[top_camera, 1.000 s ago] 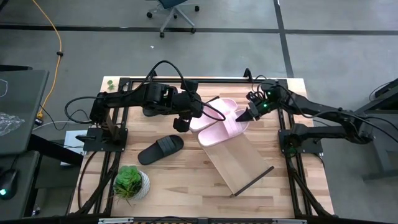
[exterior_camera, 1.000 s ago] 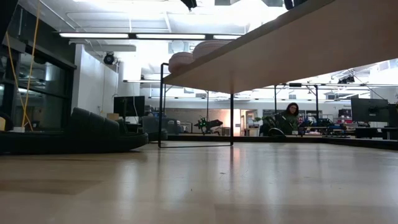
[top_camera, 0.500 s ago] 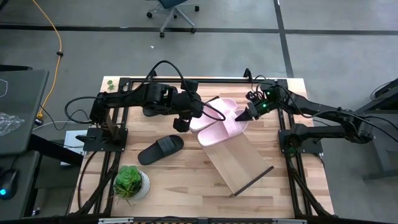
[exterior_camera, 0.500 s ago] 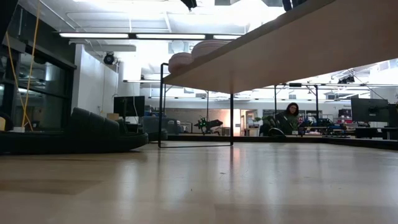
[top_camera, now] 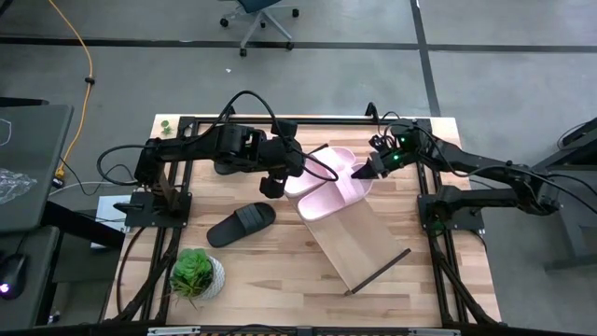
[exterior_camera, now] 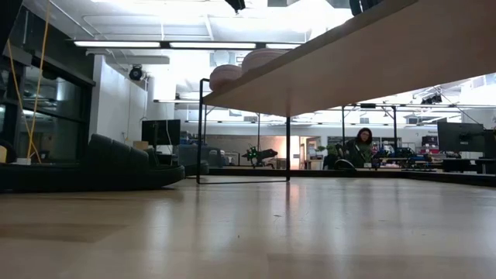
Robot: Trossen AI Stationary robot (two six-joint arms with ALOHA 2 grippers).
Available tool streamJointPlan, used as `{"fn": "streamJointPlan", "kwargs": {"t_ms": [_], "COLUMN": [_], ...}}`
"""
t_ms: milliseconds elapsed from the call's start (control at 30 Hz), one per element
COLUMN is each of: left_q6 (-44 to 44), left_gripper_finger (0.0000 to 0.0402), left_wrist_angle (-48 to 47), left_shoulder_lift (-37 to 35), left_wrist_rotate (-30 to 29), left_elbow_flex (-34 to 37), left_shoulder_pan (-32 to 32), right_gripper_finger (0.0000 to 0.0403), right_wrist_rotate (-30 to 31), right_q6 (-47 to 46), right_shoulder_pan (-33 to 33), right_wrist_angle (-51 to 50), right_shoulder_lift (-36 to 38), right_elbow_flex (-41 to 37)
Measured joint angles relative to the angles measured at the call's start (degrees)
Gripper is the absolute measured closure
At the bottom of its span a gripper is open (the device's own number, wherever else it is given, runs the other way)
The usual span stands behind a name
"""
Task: Pick and place slides into the shelf
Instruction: Put the pink slide on the shelf
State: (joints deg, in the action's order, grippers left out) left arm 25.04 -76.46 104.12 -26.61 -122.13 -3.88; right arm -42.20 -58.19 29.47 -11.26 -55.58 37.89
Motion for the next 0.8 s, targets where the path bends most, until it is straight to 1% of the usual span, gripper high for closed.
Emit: {"fn": "streamJointPlan", "kwargs": {"t_ms": [133, 533, 800], "left_q6": [0.00, -0.02, -0.02], "left_gripper_finger": [0.0268, 0.0268, 0.0268], "left_wrist_angle": [0.01, -0.01, -0.01], "left_shoulder_lift": [0.00, 0.00, 0.00], "left_wrist_rotate": [0.00, 0.00, 0.00], "left_elbow_flex": [0.00, 0.00, 0.00], "left_shoulder_pan": [0.00, 0.00, 0.00], "right_gripper_finger": [0.0320, 0.0320, 0.0320], "right_wrist_rotate": [1.21, 2.12, 3.62], "right_q6": [0.00, 0.17, 0.97], "right_shoulder_pan": [0.02, 0.13, 0.13], "right_wrist_angle": [0.01, -0.31, -3.02], "right_shoulder_lift": [0.17, 0.60, 0.67], "right_elbow_flex": [-0.01, -0.02, -0.02]}}
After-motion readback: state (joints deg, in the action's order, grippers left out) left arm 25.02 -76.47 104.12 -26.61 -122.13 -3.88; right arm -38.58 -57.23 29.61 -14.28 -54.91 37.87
